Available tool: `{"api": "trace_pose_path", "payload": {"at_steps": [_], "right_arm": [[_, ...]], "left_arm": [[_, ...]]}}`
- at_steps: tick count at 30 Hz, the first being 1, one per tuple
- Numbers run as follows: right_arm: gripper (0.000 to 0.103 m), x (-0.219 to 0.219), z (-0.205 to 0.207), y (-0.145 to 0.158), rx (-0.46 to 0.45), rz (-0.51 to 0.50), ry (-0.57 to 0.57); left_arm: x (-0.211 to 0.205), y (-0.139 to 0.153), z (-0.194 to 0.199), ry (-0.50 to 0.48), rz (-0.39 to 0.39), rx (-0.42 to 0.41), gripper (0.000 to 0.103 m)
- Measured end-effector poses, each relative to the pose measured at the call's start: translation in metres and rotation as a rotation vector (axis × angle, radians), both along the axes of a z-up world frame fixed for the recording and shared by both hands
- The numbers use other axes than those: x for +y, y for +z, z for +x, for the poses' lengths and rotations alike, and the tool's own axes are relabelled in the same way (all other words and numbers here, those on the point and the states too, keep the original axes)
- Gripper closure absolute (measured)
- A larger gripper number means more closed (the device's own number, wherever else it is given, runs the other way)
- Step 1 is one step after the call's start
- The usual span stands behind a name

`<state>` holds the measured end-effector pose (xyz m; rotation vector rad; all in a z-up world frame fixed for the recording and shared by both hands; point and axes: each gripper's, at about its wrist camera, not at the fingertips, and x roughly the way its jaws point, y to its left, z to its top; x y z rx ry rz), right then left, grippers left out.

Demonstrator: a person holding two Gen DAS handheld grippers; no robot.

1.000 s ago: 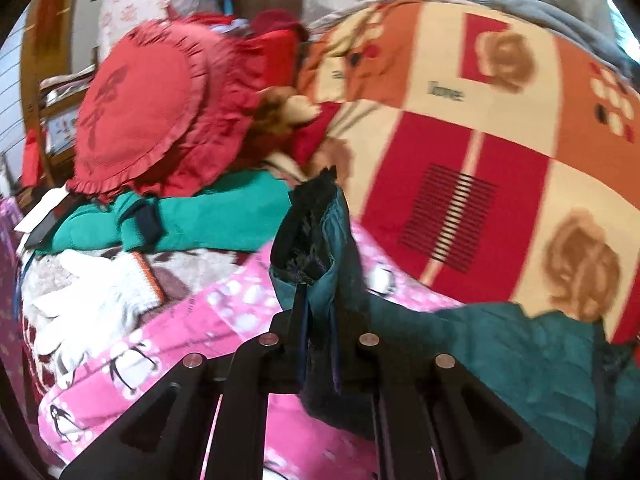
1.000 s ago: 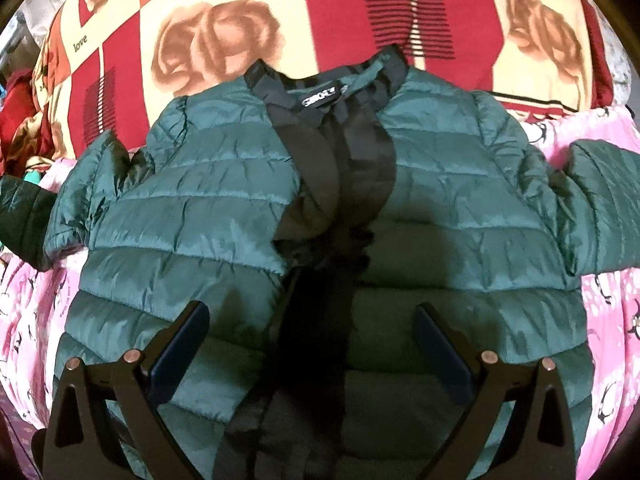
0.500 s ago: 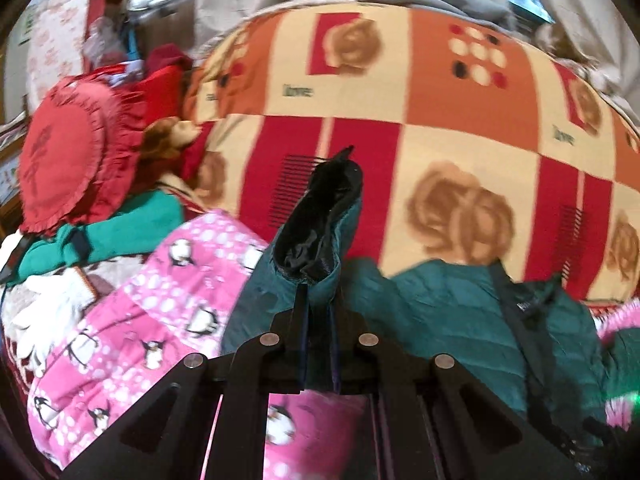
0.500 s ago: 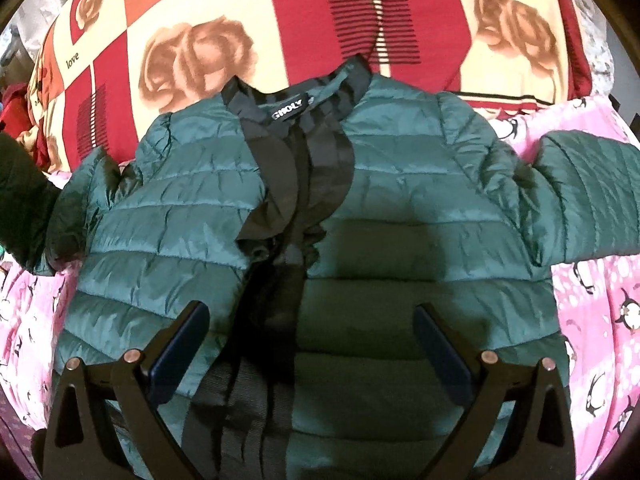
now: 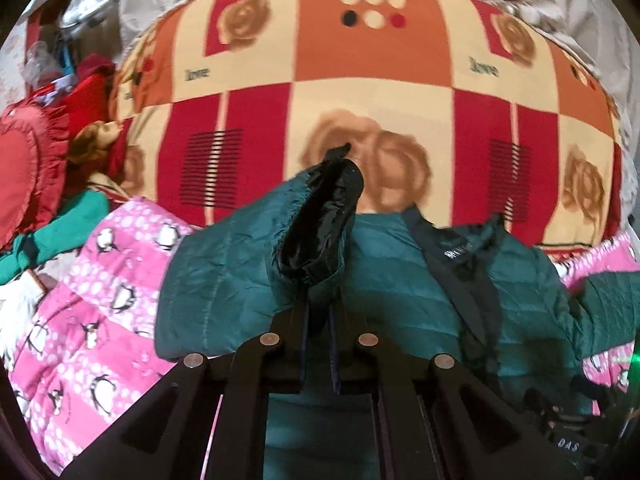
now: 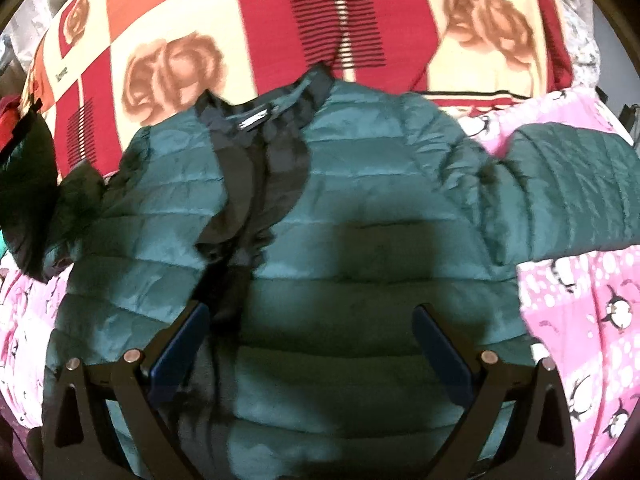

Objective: Fold large clothes
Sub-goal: 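Lift the sleeve and fold it across the jacket body with the left tool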

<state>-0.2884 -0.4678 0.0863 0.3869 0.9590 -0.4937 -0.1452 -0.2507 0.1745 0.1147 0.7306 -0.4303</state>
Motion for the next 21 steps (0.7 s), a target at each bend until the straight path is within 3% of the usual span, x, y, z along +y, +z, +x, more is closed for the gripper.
{"api": "trace_pose_path", "payload": {"at_steps": [13,21], "right_arm": [[0.000,-0.048,-0.039,-0.009,0.010,0.014,-0.093],[0.000,-0.070,-0.059,-0.020,0.017,0.027,-0.144]], "left_arm": [[-0.084,-0.012,-0.047,-0.172,0.013,0.053,0.103],[-0.124,-0.037,-0.059,-0.274,-0.011,0.139,0.103]]}}
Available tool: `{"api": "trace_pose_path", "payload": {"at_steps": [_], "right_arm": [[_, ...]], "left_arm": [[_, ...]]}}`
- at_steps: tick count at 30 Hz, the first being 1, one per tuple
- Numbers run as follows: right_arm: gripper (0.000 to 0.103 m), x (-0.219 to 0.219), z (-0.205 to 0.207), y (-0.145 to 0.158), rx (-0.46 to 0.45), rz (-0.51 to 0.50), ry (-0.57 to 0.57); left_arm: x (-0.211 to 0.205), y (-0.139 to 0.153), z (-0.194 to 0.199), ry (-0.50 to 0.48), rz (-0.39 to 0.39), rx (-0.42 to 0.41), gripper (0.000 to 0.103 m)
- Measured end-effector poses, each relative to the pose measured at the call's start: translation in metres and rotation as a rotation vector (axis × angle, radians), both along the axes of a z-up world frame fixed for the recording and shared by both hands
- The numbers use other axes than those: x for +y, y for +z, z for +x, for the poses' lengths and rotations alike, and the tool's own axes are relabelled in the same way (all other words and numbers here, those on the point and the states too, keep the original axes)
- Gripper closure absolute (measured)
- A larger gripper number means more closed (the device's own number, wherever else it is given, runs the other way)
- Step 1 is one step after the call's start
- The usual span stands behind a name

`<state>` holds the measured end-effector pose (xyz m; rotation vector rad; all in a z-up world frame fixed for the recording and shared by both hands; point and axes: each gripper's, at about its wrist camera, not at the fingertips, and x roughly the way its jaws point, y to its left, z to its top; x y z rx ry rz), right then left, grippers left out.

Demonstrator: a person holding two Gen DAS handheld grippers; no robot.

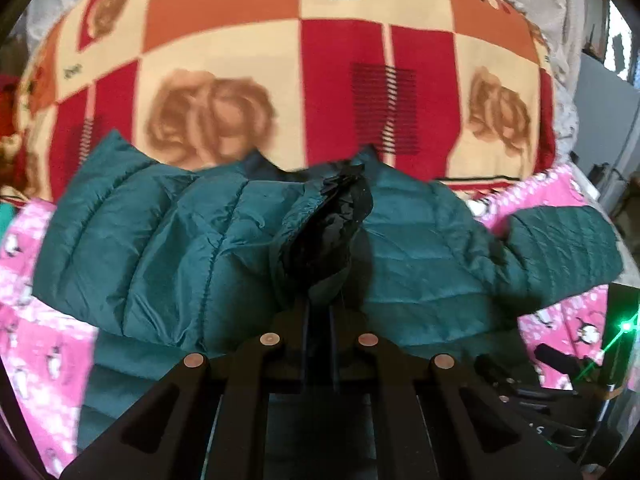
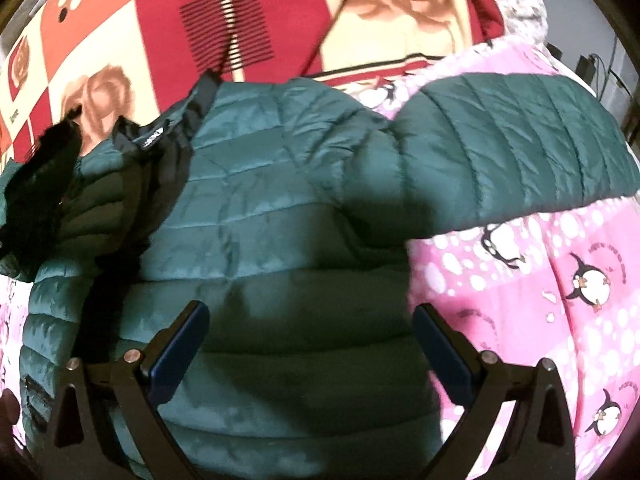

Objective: Fold large clothes
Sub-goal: 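Lift the sleeve and fold it across the jacket body with the left tool, then open the left tool to release the sleeve onto the jacket body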

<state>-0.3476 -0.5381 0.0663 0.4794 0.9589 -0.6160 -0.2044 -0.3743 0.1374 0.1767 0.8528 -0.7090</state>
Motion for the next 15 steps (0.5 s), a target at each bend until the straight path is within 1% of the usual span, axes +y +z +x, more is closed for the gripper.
{"api": "trace_pose_path", "payload": {"at_steps": [3,6,8,12,13,15], "right_arm": [[0.000,-0.005,-0.004,-0.007,0.004,0.025,-0.004],[0.000,-0.006,-0.006,-0.013,0.016,0.038,-0.005],[0.000,-0.005,-0.007,-0.016,0.020,0.049,-0.004],[0.000,-0.006,-0.011,-0.018,0.017,0.066,-0.022],[0.000,-0.007,-0.011,-0.017,0.014,0.070,-0.026],[0.000,-0.007,-0.013,-0.015,0.001,0.084,-0.039]], "left_arm": [[-0.011,-0.013,0.000,-0.014,0.010,0.038,0.103],[-0.018,-0.026,-0.001,-0.023,0.033,0.051,0.103],[-0.018,-0.032,-0.002,-0.029,0.032,0.064,0.103],[-0.013,-0.033,-0.002,-0.032,0.005,0.086,0.103],[-0.012,-0.033,0.000,-0.035,-0.010,0.106,0.103],[-0.005,-0.032,0.004,-0.047,-0.053,0.177,0.103]]}}
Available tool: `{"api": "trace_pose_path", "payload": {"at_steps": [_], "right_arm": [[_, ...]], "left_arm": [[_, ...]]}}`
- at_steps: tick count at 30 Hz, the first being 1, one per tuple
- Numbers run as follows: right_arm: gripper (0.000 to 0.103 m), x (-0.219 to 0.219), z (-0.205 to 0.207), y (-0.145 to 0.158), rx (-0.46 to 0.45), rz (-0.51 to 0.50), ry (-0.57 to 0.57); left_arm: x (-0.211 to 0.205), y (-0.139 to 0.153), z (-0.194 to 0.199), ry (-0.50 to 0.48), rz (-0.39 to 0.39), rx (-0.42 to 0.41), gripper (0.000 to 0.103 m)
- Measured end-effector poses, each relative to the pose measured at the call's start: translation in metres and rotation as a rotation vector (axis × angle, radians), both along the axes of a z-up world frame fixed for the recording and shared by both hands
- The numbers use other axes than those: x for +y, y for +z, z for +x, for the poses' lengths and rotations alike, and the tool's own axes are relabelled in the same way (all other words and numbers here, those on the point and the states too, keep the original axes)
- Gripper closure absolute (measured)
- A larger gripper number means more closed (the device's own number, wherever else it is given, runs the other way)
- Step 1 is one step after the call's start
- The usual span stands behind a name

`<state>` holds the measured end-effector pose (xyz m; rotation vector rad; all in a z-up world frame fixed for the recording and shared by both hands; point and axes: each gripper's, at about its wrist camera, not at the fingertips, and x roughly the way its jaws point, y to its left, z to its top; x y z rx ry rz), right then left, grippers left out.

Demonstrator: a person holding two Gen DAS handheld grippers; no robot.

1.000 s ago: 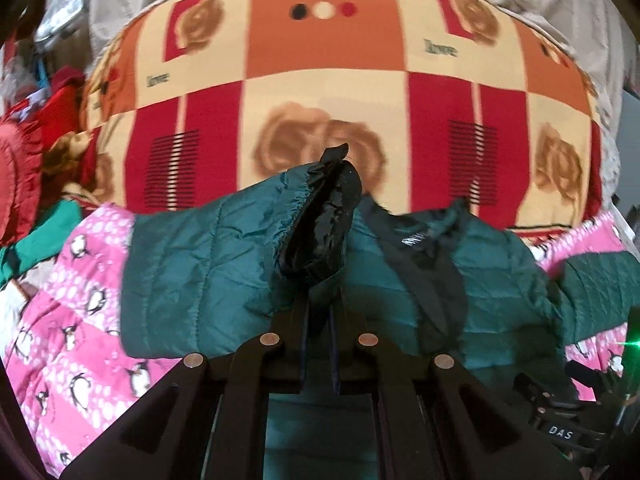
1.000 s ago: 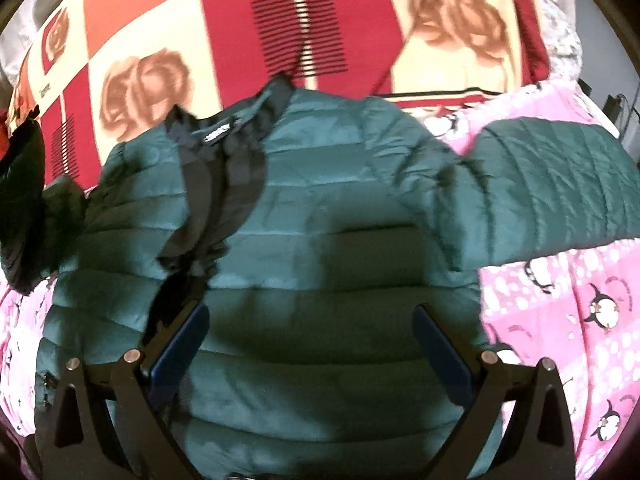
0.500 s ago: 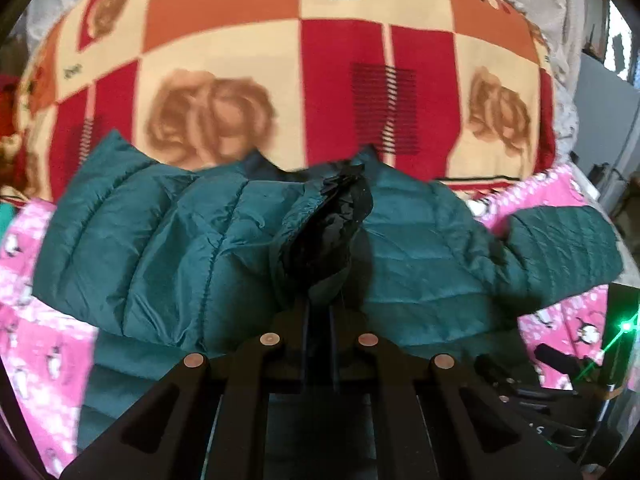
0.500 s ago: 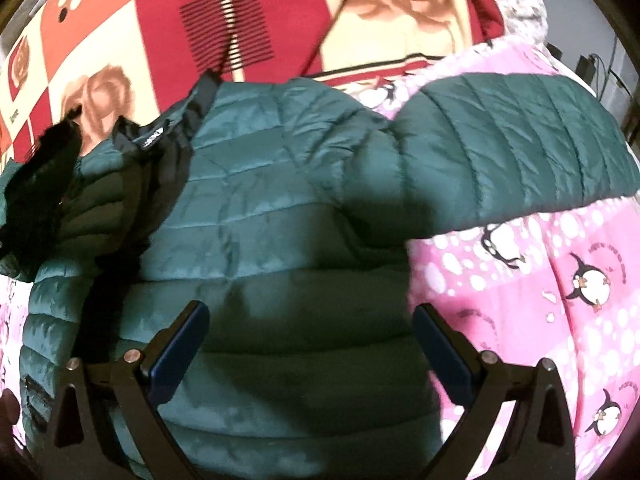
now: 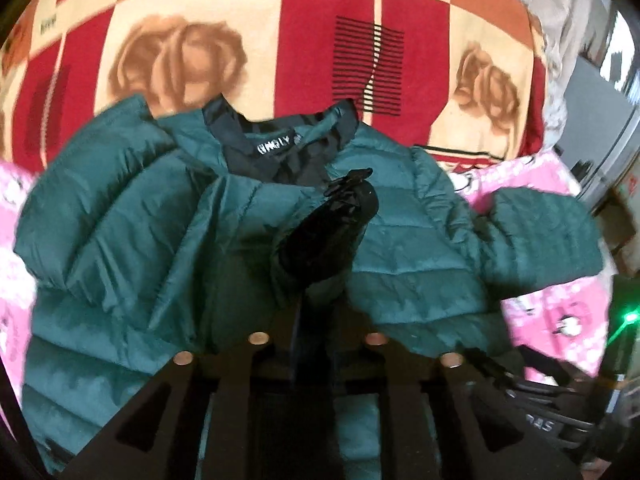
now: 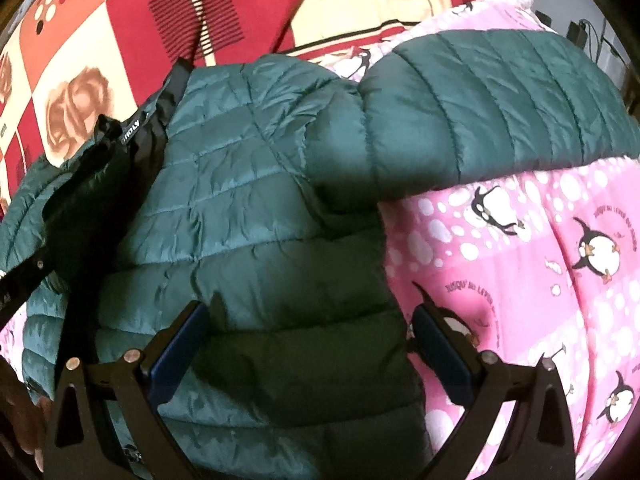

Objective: Fold large clothes
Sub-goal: 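Open the left tool to release the sleeve onto the jacket body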

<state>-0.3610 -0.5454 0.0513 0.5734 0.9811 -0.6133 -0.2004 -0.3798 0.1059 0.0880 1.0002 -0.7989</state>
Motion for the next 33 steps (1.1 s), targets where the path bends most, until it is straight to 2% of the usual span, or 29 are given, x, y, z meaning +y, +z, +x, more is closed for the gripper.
{"api": "trace_pose_path", "payload": {"at_steps": [3,6,8,13,15,17,19,21,26,29,30,32,33], "right_arm": [[0.000,0.000,-0.002,0.006,-0.026,0.028,-0.015],[0.000,0.003,0.000,0.012,-0.052,0.044,-0.019],[0.000,0.005,0.004,0.014,-0.058,0.059,-0.024],[0.000,0.006,0.018,0.015,-0.066,0.080,-0.068],[0.000,0.012,0.017,0.025,-0.109,0.069,-0.034],[0.000,0.019,0.015,0.032,-0.060,0.009,-0.039],[0.000,0.024,0.014,0.038,-0.068,-0.036,-0.038],[0.000,0.027,0.024,0.037,-0.114,0.019,0.022],[0.000,0.033,0.066,0.027,-0.134,0.080,0.081],[0.000,0.038,0.096,0.014,-0.155,0.165,0.135],[0.005,0.039,0.104,0.008,-0.156,0.190,0.150],[0.030,0.045,0.118,-0.007,-0.163,0.233,0.188],[0.050,0.046,0.120,-0.009,-0.163,0.217,0.190]], "left_arm": [[0.013,0.010,0.000,-0.036,-0.029,0.046,0.097],[0.035,0.029,-0.003,-0.052,-0.053,0.011,0.095],[0.057,0.038,-0.002,-0.043,-0.055,-0.019,0.088],[0.113,0.049,0.023,0.057,-0.029,-0.048,0.088],[0.134,0.050,0.034,0.107,-0.026,-0.056,0.088],[0.151,0.050,0.045,0.153,-0.023,-0.065,0.088],[0.166,0.048,0.054,0.197,-0.025,-0.073,0.088],[0.171,0.044,0.062,0.223,-0.024,-0.072,0.088],[0.181,0.034,0.071,0.278,-0.025,-0.049,0.088],[0.185,0.028,0.075,0.294,-0.001,-0.041,0.088],[0.187,0.027,0.077,0.299,0.002,-0.037,0.088],[0.193,0.027,0.080,0.316,-0.002,-0.037,0.088],[0.196,0.027,0.082,0.328,-0.002,-0.041,0.088]]}}
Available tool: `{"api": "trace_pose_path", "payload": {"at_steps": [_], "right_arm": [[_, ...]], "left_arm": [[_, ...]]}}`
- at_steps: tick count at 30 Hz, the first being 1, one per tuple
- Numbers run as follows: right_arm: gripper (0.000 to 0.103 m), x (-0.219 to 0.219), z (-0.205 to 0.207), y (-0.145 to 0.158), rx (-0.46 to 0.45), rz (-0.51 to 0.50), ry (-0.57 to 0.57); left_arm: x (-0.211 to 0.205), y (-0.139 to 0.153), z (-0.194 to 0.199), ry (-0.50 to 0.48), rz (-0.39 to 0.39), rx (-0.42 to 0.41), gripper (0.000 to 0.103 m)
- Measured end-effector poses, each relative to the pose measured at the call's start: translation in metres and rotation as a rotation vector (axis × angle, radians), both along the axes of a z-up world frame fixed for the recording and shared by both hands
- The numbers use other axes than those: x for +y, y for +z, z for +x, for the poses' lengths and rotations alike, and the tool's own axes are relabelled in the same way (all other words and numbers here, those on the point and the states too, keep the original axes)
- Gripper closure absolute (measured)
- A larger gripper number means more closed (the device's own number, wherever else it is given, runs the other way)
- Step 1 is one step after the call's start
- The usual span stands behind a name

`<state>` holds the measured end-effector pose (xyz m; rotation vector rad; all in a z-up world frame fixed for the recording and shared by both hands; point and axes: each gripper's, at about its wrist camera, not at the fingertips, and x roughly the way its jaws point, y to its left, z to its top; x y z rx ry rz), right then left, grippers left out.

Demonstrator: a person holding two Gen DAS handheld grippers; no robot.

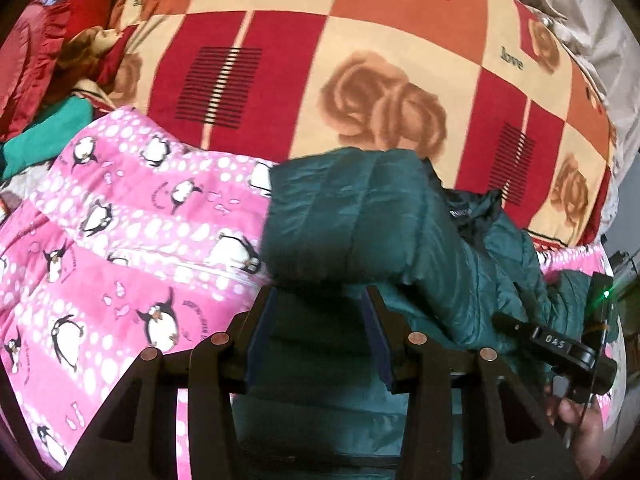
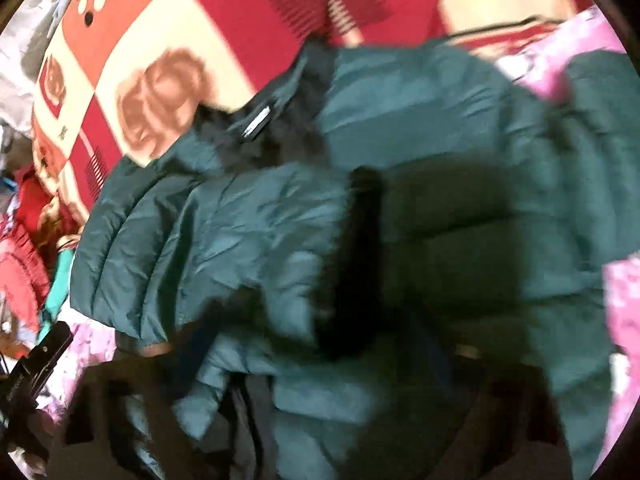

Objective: Fold large clothes

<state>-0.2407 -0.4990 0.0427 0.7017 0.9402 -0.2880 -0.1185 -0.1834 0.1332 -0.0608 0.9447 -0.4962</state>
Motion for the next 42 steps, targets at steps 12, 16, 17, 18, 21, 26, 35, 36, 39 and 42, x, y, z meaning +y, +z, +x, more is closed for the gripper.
{"api": "trace_pose_path", "payload": {"at_steps": [12,16,17,18,21,26,35,36,39,42], "right_arm": [[0.084,-0.052,-0.014,0.044,-0.019,-0.344,-0.116],[0.084,-0.071,0.007,0.009,0.082,-0.374,-0.124],[0.084,-0.073,0.007,0.002,0.092,-0.359,-0.120],[0.083,-0.073,0.007,-0.001,0.093,-0.345,-0.117],[0.066,-0.074,-0.001,0.007,0.097,-0.322,-0.147],[0.050,-0.060,-0.009,0.044,-0.023,-0.300,-0.121],[0.048,0.000,0.066,0.030,-0.060,-0.262,0.130],[0.048,0.004,0.073,0.025,-0.046,-0.275,0.139],[0.048,0.007,0.091,0.009,0.008,-0.364,0.152],[0.047,-0.002,0.099,0.000,0.025,-0.364,0.136]], "left_arm": [[0.003,-0.021,0.020,0.046,0.030,0.027,0.088],[-0.014,-0.022,0.015,0.014,0.047,0.010,0.088],[-0.019,-0.021,0.015,0.010,0.051,0.003,0.088],[-0.023,-0.020,0.016,0.007,0.053,-0.002,0.088],[-0.034,-0.017,0.022,0.010,0.055,-0.020,0.088],[-0.063,-0.016,0.036,0.023,0.075,-0.085,0.088],[-0.095,-0.048,0.057,0.035,0.167,-0.081,0.088],[-0.096,-0.051,0.057,0.036,0.169,-0.081,0.088],[-0.100,-0.059,0.057,0.031,0.176,-0.088,0.087],[-0.105,-0.066,0.057,0.022,0.195,-0.087,0.087]]}}
